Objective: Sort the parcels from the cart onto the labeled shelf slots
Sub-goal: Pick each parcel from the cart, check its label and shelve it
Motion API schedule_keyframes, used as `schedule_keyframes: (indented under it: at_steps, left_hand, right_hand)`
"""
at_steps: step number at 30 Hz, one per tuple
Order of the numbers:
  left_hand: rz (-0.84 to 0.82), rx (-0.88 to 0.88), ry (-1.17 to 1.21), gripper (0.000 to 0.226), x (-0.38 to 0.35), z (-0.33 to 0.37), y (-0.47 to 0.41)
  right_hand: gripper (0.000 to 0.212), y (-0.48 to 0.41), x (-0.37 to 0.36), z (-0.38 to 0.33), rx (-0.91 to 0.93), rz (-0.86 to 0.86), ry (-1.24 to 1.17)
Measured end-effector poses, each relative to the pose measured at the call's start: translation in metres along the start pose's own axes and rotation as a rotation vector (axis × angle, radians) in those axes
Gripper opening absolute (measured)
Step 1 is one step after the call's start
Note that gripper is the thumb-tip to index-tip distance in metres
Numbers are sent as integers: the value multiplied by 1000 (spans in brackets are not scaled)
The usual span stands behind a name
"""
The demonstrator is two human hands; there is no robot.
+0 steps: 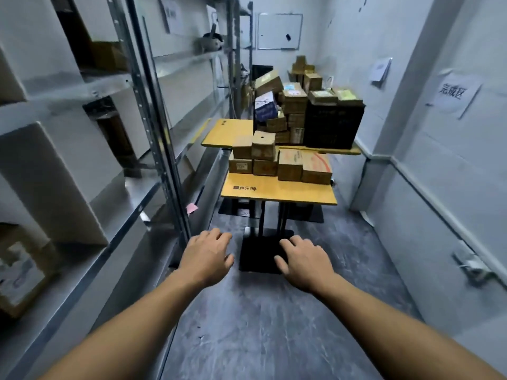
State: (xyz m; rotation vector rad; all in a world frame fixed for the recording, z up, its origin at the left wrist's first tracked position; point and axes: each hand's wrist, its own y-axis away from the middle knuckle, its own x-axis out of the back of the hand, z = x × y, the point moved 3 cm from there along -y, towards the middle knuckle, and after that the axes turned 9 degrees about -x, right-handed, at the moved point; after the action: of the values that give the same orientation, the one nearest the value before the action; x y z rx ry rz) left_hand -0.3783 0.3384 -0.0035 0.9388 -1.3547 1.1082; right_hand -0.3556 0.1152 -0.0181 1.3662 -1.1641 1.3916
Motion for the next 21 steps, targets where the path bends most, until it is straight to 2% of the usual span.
schedule_keyframes:
  at_steps: [9, 15, 21]
  left_hand:
    - [-36, -123, -7, 48, -9, 10, -145]
    - [12, -101, -2, 47, -13, 7, -252]
    - [31, 13, -4, 51, -12, -4, -342]
  right_hand:
    - [44, -93, 0, 77, -210, -24, 0]
    - [43, -192, -3, 115, -175, -30, -22]
    - [42, -301, 12, 145, -75, -15, -6]
